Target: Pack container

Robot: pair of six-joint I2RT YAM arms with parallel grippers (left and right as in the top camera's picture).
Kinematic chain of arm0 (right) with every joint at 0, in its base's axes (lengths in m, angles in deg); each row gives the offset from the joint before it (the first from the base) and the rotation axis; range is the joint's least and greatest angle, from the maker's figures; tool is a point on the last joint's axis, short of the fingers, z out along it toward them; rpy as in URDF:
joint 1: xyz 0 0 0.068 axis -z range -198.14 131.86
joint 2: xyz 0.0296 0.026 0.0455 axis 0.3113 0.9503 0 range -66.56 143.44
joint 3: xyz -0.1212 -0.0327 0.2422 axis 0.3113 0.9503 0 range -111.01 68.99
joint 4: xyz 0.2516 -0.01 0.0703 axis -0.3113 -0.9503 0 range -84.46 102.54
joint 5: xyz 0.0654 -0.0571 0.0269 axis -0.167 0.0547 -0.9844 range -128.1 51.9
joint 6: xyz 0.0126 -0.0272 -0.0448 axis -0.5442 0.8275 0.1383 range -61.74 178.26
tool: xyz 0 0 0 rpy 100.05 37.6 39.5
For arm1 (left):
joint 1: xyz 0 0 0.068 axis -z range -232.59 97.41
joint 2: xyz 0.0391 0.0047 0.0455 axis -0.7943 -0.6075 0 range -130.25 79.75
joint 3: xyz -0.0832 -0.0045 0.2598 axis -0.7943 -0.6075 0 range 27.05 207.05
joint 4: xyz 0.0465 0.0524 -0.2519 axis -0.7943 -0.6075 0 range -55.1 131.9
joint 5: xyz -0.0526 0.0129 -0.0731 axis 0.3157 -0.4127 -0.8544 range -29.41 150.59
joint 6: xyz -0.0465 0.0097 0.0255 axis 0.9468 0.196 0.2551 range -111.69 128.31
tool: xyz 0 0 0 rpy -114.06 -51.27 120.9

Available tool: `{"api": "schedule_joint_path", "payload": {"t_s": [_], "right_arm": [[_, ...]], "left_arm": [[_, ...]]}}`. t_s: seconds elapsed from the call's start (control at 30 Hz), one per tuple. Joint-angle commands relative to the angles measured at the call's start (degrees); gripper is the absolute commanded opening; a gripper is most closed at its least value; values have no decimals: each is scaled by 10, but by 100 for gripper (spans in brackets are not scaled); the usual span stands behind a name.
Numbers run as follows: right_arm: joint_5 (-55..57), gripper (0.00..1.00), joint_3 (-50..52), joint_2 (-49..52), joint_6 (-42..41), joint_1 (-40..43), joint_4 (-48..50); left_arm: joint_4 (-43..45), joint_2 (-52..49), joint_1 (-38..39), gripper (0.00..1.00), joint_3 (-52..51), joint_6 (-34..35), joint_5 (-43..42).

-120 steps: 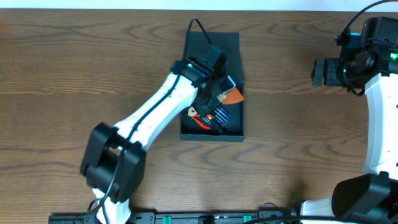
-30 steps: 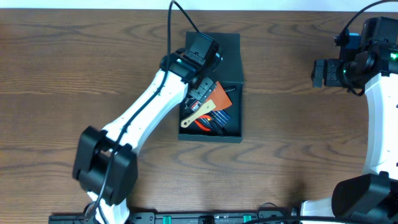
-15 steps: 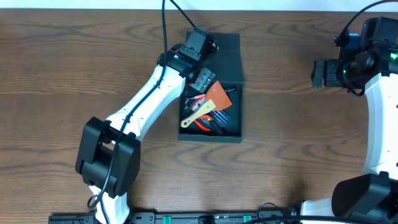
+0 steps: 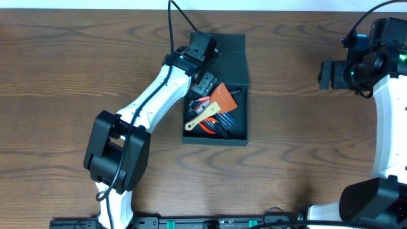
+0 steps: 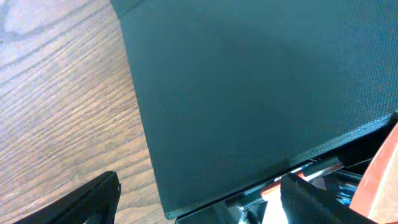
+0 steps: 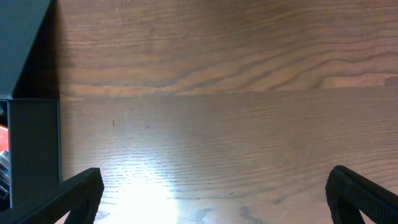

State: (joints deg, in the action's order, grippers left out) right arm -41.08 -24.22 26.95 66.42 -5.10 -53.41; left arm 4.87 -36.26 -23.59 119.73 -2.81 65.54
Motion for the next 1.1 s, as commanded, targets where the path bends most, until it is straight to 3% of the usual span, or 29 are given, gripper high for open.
{"api": "schedule_joint_path", "payload": {"t_s": [0.0, 1.07], "right_arm": [[2, 99, 0, 3, 7, 5, 0], [1, 99, 0, 3, 5, 5, -2]], "left_arm": [[0, -1, 3, 80, 4, 5, 7], [-51, -1, 102, 81, 3, 12, -11]]}}
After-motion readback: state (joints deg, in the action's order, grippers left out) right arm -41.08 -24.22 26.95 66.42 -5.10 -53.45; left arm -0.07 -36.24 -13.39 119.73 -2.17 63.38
